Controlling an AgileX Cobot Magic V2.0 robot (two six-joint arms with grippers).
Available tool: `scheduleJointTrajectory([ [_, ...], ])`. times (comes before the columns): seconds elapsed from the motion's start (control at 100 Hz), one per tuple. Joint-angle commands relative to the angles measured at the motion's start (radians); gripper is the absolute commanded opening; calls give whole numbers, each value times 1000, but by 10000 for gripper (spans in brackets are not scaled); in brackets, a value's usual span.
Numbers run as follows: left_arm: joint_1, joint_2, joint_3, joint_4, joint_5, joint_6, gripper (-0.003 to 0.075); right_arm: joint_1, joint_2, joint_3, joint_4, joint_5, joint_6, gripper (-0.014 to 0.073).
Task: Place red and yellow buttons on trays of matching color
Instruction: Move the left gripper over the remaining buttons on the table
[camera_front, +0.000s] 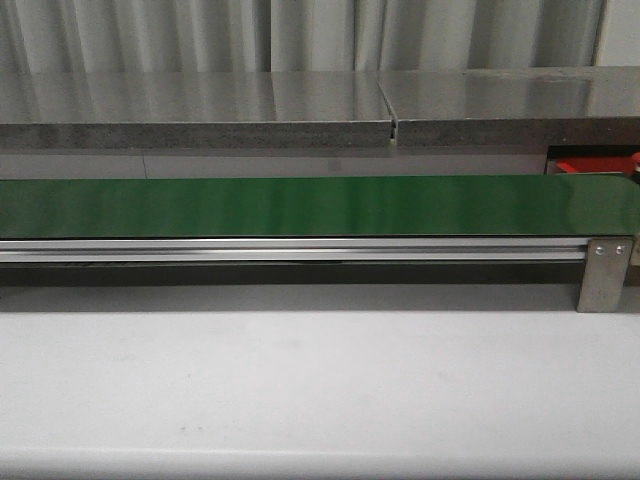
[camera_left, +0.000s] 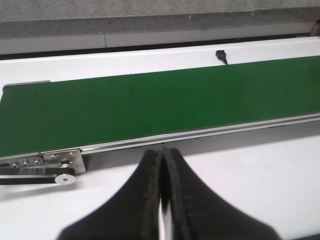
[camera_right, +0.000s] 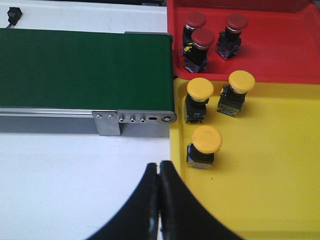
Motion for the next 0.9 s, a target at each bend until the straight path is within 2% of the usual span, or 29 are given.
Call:
scheduleJointTrajectory([
  [0.0, 2, 26, -27, -16, -62, -11, -20, 0, -3, -25, -13, -68, -2, -67],
  [0.04, 10, 41, -27, 0, -64, -24, -20, 0, -3, -25, -13, -68, -2, -67],
  [0.17, 66, 122, -59, 91, -85, -191, -20, 0, -3, -25, -13, -68, -2, -67],
  [0.6, 258, 438, -288, 106, -124, -198, -13, 0, -3, -25, -13, -68, -2, -67],
  [0.71, 304, 526, -356, 105, -120, -198, 99, 0, -3, -25, -13, -68, -2, -67],
  [0.76, 324, 564, -384, 104, -120, -198, 188, 0, -3, -25, -13, -68, -2, -67],
  [0.8, 344, 594, -407, 104, -120, -198, 293, 0, -3, -25, -13, -68, -2, -67],
  [0.81, 347, 599, -411, 101, -120, -198, 293, 0, -3, -25, -13, -68, -2, -67],
  [0.87, 371, 644, -441, 84, -120, -198, 435, 0, -3, -25, -13, -68, -2, -67],
  [0.89, 377, 653, -448, 78, -118, -198, 458, 0, -3, -25, -13, -68, -2, -67],
])
